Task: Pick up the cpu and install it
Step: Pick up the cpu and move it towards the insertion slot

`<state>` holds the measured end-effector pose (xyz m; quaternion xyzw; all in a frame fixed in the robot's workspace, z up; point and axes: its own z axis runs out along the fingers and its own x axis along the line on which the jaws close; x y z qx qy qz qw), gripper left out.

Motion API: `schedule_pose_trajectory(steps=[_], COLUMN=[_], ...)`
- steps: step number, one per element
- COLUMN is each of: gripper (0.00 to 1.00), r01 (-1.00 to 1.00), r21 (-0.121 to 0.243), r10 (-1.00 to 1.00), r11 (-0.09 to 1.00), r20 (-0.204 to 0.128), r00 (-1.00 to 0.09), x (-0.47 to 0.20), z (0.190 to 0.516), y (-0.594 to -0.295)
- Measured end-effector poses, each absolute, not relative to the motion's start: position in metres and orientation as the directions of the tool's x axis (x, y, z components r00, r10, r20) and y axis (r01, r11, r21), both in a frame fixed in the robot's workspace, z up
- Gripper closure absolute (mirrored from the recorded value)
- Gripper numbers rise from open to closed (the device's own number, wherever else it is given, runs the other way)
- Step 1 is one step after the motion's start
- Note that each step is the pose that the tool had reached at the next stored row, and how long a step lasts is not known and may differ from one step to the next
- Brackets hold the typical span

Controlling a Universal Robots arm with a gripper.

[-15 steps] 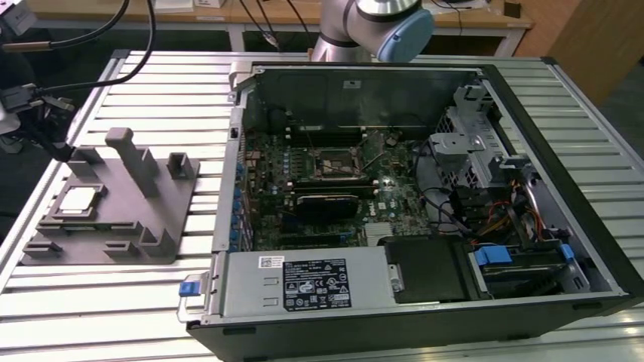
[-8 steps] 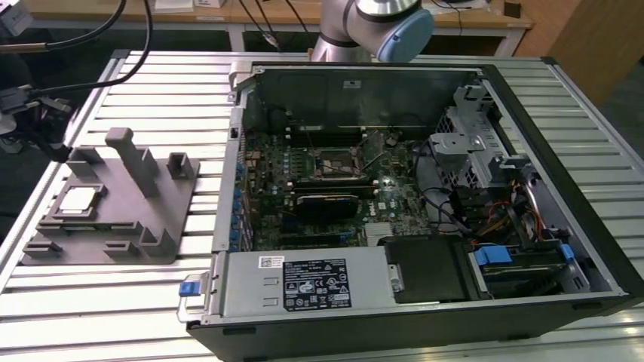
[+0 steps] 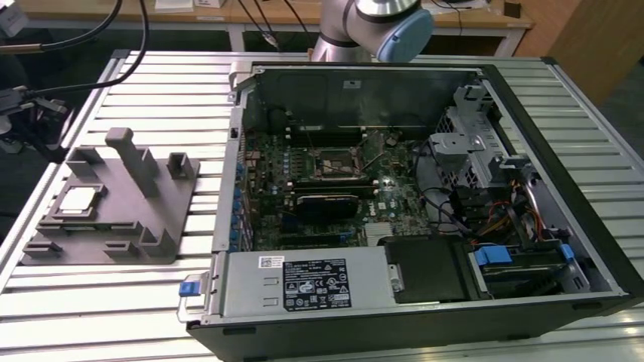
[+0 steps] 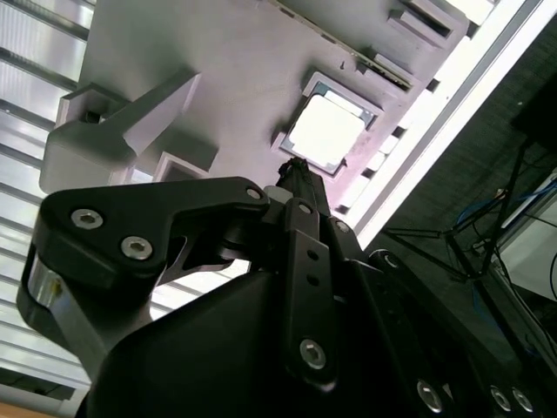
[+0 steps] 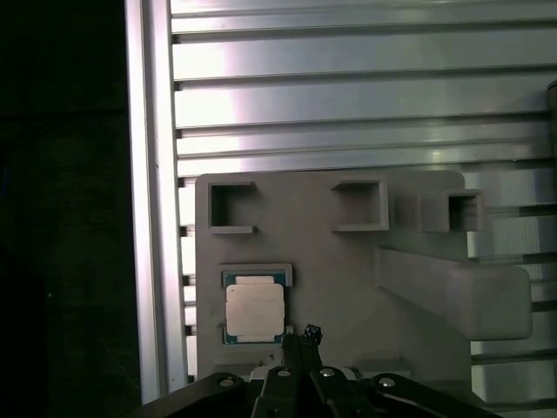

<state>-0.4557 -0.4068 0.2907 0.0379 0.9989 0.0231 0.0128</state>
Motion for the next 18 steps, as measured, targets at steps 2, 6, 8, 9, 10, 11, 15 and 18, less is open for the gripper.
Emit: schedule_pose_trajectory(steps=[2,6,8,9,10,11,15,18], gripper=[0.89,0.89,0.89,0.89,0.89,0.89,0.89,0.89], r01=[0.075,0.075,0.075,0.075,0.075,0.075,0.075,0.075], r21=[0.047,0.047,0.047,0.047,0.047,0.047,0.047,0.047], r10=[0.076,0.076,0.076,0.076,0.076,0.076,0.076,0.076], r11=[0.996,0.996,0.996,0.996,0.996,0.996,0.996,0.996], r20=[-0.024,-0.024,-0.024,-0.024,-0.024,-0.024,-0.024,-0.024], r00=[-0.997,-0.997,-0.997,-0.997,-0.997,-0.997,-0.997,-0.997], x=[-0.457,-0.459,-0.461,-0.461,-0.462,-0.463,-0.467,-0.470], z=[0.290,0.290,0.289,0.289,0.289,0.288,0.285,0.280], y=[-0.407,-0.407,-0.407,-0.407,-0.407,-0.407,-0.408,-0.409])
